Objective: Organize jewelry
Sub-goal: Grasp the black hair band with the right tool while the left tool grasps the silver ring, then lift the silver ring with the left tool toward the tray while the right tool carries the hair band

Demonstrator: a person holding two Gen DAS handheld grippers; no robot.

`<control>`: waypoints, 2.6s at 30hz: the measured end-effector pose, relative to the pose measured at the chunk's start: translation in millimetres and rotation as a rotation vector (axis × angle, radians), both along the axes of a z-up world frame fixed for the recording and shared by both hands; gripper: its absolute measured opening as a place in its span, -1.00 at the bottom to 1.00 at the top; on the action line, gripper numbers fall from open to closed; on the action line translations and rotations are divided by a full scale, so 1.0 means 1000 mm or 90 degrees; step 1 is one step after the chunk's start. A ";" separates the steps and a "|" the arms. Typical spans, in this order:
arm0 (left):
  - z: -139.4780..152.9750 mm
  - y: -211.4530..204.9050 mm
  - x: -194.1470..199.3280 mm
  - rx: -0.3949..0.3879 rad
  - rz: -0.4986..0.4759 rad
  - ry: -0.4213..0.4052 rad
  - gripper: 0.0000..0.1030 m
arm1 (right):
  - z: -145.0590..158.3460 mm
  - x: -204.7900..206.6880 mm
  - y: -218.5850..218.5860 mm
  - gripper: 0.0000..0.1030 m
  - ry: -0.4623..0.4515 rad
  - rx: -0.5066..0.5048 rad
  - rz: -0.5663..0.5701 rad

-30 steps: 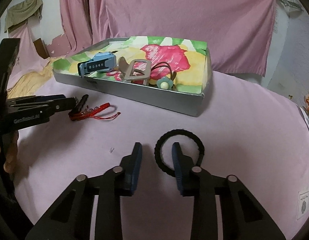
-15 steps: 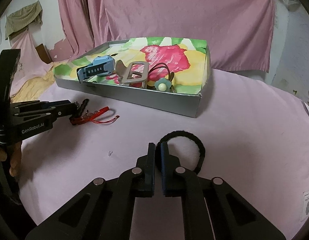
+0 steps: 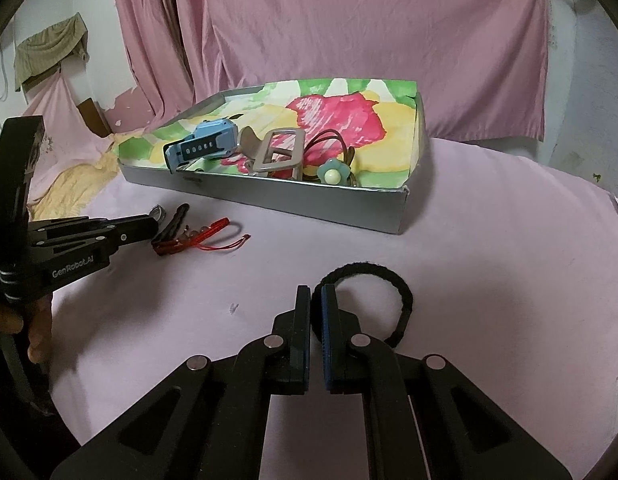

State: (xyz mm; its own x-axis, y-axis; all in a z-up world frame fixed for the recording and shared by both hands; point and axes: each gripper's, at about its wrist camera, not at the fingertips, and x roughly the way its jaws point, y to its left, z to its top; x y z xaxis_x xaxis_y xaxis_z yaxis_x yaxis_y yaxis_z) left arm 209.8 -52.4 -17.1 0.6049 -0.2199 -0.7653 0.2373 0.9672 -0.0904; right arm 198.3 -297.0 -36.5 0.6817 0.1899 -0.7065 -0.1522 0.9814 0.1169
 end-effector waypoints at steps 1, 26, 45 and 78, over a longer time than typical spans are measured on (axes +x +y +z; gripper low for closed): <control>0.000 0.001 0.000 -0.004 0.000 0.001 -0.95 | -0.001 0.000 0.000 -0.91 0.001 0.003 0.001; 0.004 0.007 0.006 -0.008 0.006 -0.019 -0.24 | 0.000 0.012 0.009 -0.90 0.017 0.010 0.022; 0.001 0.003 0.013 0.011 -0.008 -0.006 -0.62 | 0.000 0.017 0.008 -0.90 0.032 0.027 0.017; -0.002 0.003 -0.011 -0.065 -0.019 -0.009 -0.62 | -0.002 0.013 0.006 -0.91 0.012 0.024 0.002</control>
